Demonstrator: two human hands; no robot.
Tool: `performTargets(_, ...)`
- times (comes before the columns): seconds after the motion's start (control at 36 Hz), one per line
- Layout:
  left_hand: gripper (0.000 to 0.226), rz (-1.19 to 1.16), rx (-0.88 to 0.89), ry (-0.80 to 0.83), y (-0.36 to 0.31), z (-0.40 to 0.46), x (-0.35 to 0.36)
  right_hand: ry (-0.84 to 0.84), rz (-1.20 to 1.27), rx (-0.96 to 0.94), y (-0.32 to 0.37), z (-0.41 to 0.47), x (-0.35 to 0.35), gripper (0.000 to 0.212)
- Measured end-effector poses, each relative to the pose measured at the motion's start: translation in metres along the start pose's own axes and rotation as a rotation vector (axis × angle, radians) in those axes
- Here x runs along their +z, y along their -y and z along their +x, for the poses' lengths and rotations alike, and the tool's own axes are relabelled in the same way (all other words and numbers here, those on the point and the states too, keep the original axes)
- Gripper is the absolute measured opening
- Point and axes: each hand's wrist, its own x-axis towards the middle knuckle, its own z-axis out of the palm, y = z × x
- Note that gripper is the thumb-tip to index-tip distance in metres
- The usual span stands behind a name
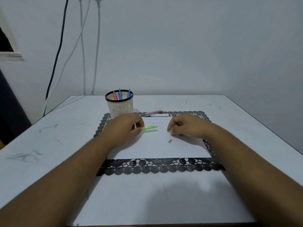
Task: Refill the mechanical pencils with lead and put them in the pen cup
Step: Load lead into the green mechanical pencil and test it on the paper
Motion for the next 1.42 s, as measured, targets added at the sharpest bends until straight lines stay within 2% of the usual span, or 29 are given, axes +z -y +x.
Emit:
performTargets(0.06,0.007,0.012,0.001,0.002,0.0,0.0,0.0,0.069,-0.063,-0.015,0.0,-0.003,-0.004,0.009)
performTargets(0.17,0.007,0.015,-0.001,0.001,0.002,0.0,0.0,0.199,-0.125,0.009,0.003,-0.009,-0.009,0.022)
performTargets(0.28,0.007,0.008,-0.002,0.006,0.003,0.0,0.002,0.216,-0.212,0.008,0.004,-0.008,-0.007,0.013)
performTargets(0.47,0.007,-0.008,0.015,0.025,0.006,0.0,0.004,0.092,-0.183,-0.023,-0.002,0.001,0.004,0.004)
performTargets(0.67,0.01,-0.056,0.084,0.116,0.002,0.0,0.003,-0.207,-0.065,-0.121,0.005,0.023,0.031,0.005)
performTargets(0.78,0.009,-0.039,0.103,0.125,0.001,-0.001,0.003,-0.248,-0.151,-0.106,0.003,0.033,0.039,0.006)
performTargets(0.89,0.008,-0.023,0.109,0.13,0.001,0.0,0.004,-0.247,-0.128,-0.107,0.002,0.031,0.038,0.005)
performTargets(1.06,0.008,-0.012,0.111,0.128,0.001,-0.001,0.006,-0.299,0.17,-0.05,0.001,0.01,0.022,0.011)
performTargets(1.11,0.007,-0.012,0.115,0.124,0.0,-0.001,0.008,-0.276,0.229,-0.046,0.001,0.003,0.017,0.01)
performTargets(1.22,0.008,-0.013,0.113,0.099,-0.001,-0.001,0.012,-0.075,0.314,-0.015,0.003,-0.004,0.015,0.005)
performTargets(1.33,0.008,0.002,0.125,0.097,-0.001,0.0,0.014,-0.019,0.072,-0.025,0.009,-0.002,0.017,0.005)
performTargets(1.42,0.009,-0.009,0.128,0.095,0.0,0.0,0.015,-0.034,0.05,-0.027,0.01,0.0,0.019,0.004)
